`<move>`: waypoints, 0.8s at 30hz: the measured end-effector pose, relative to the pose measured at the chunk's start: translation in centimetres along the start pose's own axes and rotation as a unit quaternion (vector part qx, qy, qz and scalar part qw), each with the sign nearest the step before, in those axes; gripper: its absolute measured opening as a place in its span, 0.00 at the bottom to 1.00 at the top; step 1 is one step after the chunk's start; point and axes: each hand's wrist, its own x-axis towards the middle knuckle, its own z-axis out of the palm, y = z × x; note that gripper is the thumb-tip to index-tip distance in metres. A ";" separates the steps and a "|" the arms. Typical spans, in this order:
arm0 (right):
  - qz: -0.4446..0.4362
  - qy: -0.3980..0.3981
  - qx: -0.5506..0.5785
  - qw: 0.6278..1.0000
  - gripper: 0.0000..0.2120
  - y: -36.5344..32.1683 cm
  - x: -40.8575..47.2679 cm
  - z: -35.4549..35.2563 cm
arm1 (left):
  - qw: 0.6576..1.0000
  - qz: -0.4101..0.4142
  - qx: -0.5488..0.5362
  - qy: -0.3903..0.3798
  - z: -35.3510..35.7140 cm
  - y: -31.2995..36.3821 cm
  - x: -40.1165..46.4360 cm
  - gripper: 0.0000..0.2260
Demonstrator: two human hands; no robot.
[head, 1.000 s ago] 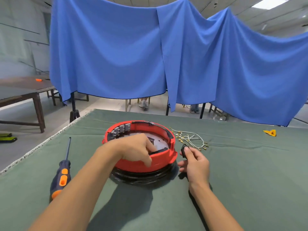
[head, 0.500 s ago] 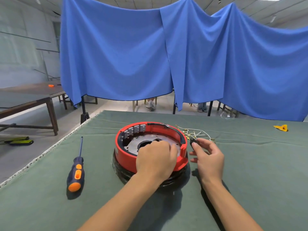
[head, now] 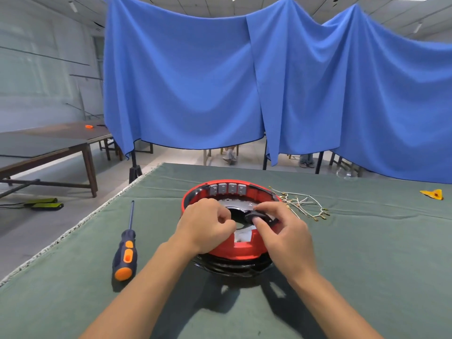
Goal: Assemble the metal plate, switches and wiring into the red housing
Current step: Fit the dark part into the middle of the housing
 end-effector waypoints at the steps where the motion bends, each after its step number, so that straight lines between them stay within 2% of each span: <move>1: -0.001 -0.005 -0.004 1.000 0.08 0.0 -0.2 0.2 | 1.000 -0.005 -0.005 0.004 0.1 0.0 0.0 0.10; 5: -0.013 -0.026 -0.016 0.999 0.03 0.2 -0.3 0.3 | 0.999 -0.023 -0.027 0.016 0.2 0.1 -0.1 0.07; 11: 0.039 -0.012 0.084 0.996 0.09 -0.1 -0.4 -0.1 | 0.997 -0.021 -0.019 0.071 0.7 0.4 -0.7 0.13; 15: 0.070 0.009 0.098 0.993 0.09 -0.4 -0.6 -0.2 | 0.990 -0.012 -0.029 0.141 0.9 1.1 -1.1 0.12; 19: 0.098 0.027 0.083 0.991 0.09 -0.6 -0.7 0.0 | 0.978 0.014 -0.017 0.209 0.9 2.0 -1.3 0.13; 24: 0.094 0.043 0.067 0.992 0.08 -0.7 -0.7 0.0 | 0.971 0.088 -0.043 0.216 0.6 3.2 -1.4 0.11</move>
